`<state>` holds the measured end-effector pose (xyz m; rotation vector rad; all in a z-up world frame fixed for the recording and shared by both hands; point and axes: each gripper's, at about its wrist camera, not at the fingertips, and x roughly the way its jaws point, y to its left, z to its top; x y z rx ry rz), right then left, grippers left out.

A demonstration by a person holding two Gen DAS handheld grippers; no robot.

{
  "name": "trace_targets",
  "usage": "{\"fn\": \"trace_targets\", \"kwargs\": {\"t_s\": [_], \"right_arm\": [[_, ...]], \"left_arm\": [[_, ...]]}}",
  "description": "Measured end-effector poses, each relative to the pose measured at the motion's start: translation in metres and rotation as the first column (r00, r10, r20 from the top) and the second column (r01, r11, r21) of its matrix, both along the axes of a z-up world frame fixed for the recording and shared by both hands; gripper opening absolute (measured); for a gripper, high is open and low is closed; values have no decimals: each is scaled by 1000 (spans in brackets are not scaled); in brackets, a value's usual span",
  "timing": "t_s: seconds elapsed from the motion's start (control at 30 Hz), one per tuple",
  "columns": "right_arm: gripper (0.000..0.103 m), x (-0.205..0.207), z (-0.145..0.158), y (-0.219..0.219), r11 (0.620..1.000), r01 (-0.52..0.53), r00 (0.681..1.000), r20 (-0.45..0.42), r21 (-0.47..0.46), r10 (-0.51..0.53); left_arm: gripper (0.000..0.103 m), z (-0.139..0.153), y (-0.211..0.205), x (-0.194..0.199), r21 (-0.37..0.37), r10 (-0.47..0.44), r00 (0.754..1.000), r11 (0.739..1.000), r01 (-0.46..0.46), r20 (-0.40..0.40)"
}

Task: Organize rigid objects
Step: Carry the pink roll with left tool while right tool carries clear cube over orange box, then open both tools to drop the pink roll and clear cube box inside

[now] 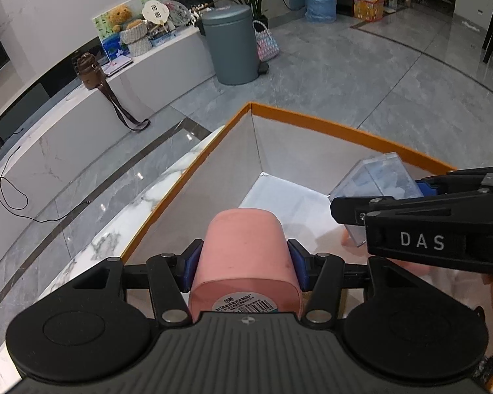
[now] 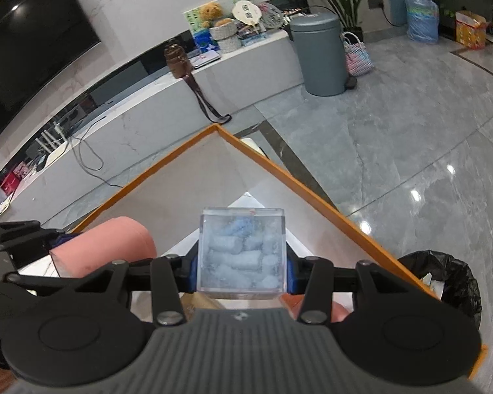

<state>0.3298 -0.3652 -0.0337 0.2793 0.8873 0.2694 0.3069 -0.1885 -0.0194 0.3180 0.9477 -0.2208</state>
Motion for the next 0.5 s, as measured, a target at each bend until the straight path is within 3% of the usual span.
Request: {"fn": "trace_targets", "kwargs": {"t_s": [0.5], "right_arm": [[46, 26, -27, 16, 999, 40, 996, -75, 23, -38]], "left_arm": [[62, -31, -5, 24, 66, -24, 998, 997, 28, -64]]}}
